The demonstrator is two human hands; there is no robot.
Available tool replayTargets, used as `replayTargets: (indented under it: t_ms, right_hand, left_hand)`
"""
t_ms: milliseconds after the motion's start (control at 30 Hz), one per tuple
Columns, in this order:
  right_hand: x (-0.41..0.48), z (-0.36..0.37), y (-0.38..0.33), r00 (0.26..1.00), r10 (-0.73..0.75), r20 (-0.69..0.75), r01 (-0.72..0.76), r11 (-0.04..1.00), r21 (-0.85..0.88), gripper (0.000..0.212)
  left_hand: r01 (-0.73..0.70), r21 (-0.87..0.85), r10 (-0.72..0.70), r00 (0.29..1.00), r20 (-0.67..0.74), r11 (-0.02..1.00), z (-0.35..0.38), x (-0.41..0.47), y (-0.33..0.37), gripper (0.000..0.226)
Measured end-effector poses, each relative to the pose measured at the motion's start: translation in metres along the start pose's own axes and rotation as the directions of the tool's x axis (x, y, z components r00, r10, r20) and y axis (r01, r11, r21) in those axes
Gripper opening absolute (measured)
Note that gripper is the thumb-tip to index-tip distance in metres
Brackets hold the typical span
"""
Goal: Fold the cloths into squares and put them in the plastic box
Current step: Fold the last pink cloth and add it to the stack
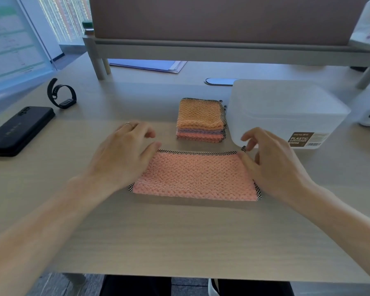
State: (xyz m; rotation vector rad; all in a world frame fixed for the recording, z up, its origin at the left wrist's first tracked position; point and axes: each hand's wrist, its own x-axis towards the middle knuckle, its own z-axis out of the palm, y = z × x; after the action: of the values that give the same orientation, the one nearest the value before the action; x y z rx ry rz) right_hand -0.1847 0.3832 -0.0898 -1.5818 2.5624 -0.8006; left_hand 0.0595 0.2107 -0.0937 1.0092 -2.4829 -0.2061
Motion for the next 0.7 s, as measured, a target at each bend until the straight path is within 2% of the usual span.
replayTargets:
  t_ms: [67,133,233,333,567,633,700]
  right_hand:
    - [-0.013,0.002,-0.023,0.994,-0.107,-0.005,0.107,0.991,-0.085,0.039]
    - [-0.029,0.015,-0.046,0.976,-0.2,0.08,0.21,0.968,-0.139,0.054]
    - [-0.042,0.041,-0.053,0.956,-0.17,0.238,0.219,0.955,-0.198,0.071]
    - [-0.046,0.044,-0.038,0.945,-0.068,0.319,0.168,0.94,-0.298,0.082]
    - [-0.055,0.025,-0.025,0.932,0.077,0.355,0.058,0.933,-0.356,0.094]
    - [-0.054,0.019,-0.028,0.938,0.075,0.338,0.064,0.922,-0.382,0.097]
    - [-0.049,0.016,-0.041,0.958,-0.005,0.288,0.112,0.927,-0.358,0.095]
  left_hand:
    - [-0.066,-0.008,0.066,0.997,0.028,0.998,0.001,-0.01,0.027,0.039]
    - [-0.12,0.028,0.113,0.978,0.173,0.992,0.013,-0.022,0.049,0.059]
    - [-0.142,0.131,0.087,0.931,0.355,0.981,0.034,-0.033,0.054,0.077]
    - [-0.118,0.157,0.053,0.929,0.366,0.98,0.039,-0.036,0.048,0.081]
    - [0.032,0.192,-0.107,0.912,0.397,0.981,0.026,-0.035,0.028,0.091]
    - [0.071,0.12,-0.115,0.905,0.41,0.99,0.019,-0.034,0.021,0.087]
    - [0.151,0.003,-0.141,0.916,0.377,0.989,0.01,-0.029,0.017,0.079]
